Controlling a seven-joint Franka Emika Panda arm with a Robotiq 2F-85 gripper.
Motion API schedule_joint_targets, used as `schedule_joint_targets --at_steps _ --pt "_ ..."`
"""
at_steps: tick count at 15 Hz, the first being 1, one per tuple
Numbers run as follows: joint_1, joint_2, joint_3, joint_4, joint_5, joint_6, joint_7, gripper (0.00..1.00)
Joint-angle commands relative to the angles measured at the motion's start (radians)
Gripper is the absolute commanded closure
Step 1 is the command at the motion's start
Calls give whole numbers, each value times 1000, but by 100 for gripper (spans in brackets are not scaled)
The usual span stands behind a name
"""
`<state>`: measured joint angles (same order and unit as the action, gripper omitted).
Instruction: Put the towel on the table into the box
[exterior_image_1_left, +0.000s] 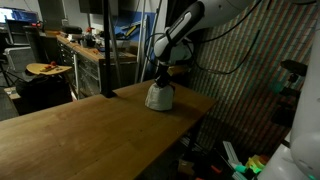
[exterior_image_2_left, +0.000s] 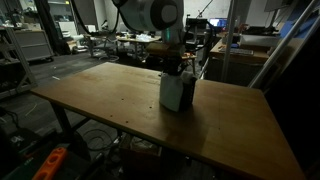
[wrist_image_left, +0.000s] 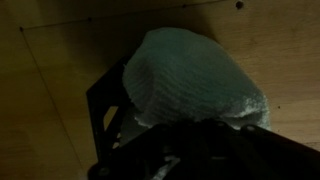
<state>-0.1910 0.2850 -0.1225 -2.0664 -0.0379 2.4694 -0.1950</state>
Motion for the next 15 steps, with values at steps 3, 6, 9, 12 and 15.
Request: schedule_joint_targets --at_steps 3,6,9,12,15 --pt "9 12 20 -4 3 -34 -30 98" --pt "17 32 39 10 7 -53 -48 96" --pt "21 49 60 38 17 -85 -69 98" --pt "16 67 80 64 34 -120 -99 97" --pt "8 83 85 86 45 -144 -117 97"
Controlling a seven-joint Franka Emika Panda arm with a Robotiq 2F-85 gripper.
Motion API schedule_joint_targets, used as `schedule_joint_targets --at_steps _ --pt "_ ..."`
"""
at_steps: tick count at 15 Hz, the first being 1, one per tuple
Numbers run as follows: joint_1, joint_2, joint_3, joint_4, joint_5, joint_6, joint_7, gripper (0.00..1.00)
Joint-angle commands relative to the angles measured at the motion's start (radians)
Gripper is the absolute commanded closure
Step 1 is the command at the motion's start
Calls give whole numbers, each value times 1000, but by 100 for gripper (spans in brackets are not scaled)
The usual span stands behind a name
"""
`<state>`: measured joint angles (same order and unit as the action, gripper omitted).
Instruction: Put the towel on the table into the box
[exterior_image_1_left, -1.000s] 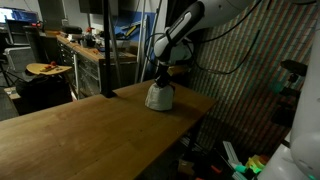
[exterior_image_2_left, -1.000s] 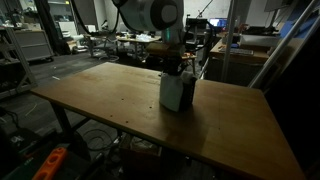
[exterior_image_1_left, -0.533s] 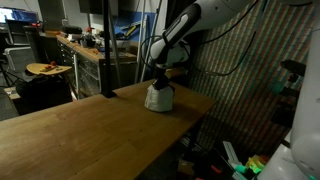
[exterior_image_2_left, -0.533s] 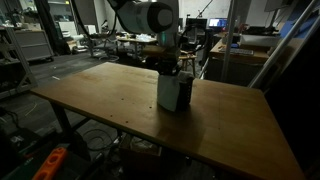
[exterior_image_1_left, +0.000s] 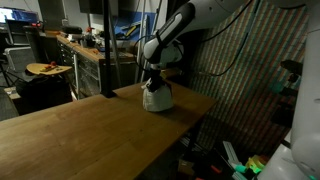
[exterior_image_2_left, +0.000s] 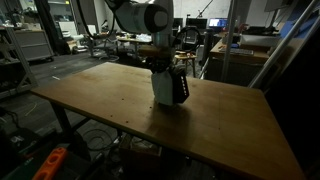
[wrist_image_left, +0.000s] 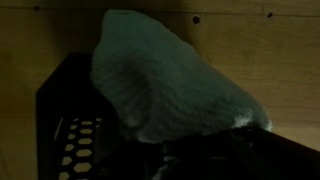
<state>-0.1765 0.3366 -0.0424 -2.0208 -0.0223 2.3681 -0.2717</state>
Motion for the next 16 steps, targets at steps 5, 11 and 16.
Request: schedule_joint_targets --at_steps 5,11,16 --pt "-26 46 -2 71 52 -76 -58 98" --pt "-46 31 -10 81 77 -86 -60 98" --pt "-48 -3 -23 68 63 -77 -44 97"
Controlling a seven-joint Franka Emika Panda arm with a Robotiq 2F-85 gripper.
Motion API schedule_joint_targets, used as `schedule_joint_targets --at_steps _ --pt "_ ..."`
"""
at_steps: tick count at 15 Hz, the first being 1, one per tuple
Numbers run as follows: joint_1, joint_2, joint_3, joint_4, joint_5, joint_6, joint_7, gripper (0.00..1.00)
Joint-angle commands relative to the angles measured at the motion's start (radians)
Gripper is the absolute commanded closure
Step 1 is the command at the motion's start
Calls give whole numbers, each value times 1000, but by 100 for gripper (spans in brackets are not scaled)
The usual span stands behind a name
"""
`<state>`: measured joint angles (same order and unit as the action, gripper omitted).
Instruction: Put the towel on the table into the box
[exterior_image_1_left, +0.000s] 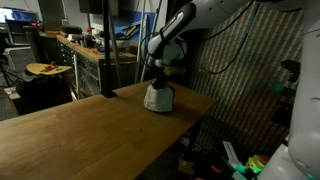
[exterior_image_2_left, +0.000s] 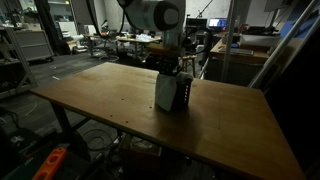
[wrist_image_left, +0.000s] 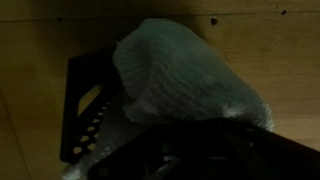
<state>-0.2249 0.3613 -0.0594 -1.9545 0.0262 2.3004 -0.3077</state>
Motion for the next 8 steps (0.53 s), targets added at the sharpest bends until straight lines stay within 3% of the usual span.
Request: schedule_joint_targets --at_steps 1,8 --pt "4 -39 -9 -6 9 -5 -3 97" --pt "25 -145 -24 -57 -25 21 34 96"
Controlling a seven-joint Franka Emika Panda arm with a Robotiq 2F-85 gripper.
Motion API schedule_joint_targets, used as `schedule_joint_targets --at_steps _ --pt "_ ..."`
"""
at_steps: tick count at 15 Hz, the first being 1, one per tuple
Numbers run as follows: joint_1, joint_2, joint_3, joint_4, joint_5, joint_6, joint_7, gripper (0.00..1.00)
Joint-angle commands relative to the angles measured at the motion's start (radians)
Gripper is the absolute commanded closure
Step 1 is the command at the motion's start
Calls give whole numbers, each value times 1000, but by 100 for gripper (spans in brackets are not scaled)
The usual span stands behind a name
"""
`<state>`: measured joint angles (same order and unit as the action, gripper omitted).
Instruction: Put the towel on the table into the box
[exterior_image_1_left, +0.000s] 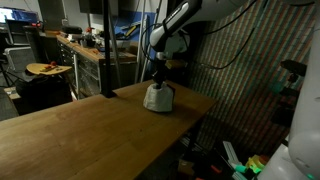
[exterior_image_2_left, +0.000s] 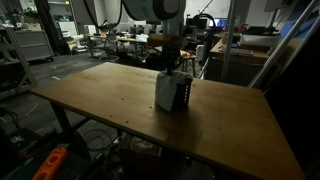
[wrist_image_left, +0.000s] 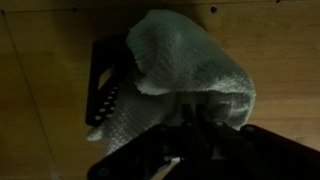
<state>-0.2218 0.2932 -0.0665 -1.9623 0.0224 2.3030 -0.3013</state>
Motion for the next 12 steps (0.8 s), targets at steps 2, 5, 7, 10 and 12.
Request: schedule_joint_targets --at_steps 2,5,7,10,12 --pt "31 -105 -19 -67 -35 23 40 97" --pt "41 -122 -22 -91 -66 34 51 98" --pt "47 -114 -27 -94 -102 47 62 97" --pt "49 -88 -34 -83 -137 68 69 97" --pt "46 -69 -40 -72 -155 82 68 98"
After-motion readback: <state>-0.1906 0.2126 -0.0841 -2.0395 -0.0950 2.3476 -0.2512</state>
